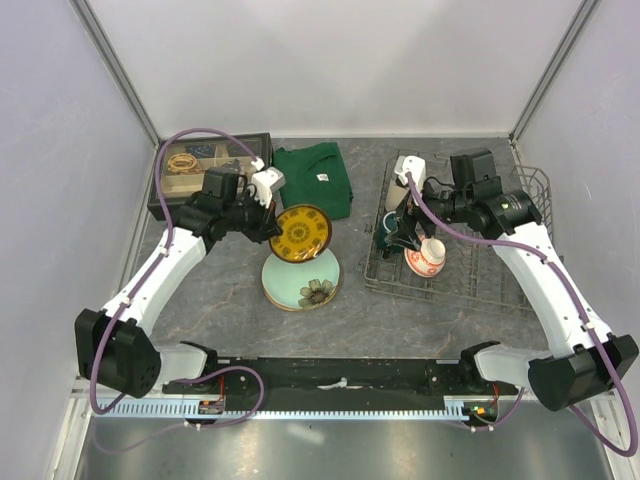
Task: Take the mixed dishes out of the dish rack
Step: Place the plate at the center of the board.
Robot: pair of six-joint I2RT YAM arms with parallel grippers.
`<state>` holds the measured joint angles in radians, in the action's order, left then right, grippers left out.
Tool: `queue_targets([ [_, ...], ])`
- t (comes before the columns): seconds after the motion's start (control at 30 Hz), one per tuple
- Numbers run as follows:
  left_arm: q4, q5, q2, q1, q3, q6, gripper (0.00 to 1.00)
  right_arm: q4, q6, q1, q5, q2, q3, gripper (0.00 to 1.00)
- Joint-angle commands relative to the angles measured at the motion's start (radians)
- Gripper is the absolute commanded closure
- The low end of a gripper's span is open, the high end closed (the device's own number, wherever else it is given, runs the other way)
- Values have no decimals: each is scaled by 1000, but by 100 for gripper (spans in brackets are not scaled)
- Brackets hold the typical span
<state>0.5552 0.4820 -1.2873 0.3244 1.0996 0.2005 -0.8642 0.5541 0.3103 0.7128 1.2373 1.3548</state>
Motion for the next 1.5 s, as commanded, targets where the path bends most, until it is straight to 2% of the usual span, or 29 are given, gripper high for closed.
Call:
queue_targets([
  [0.0,31,78,-15,-48,-38,57,98,33,20,1,-25,-41,-52,16],
  [0.2,38,170,-102,-73,-52,40,99,91,6,1,-55,-65,-137,16],
  [1.0,52,237,-247,-120,-12,5,98,117,-11,0,-78,-93,-172,13],
  [1.47,98,251,-268,-131,-30,7,99,123,-6,0,-81,-91,-192,12],
])
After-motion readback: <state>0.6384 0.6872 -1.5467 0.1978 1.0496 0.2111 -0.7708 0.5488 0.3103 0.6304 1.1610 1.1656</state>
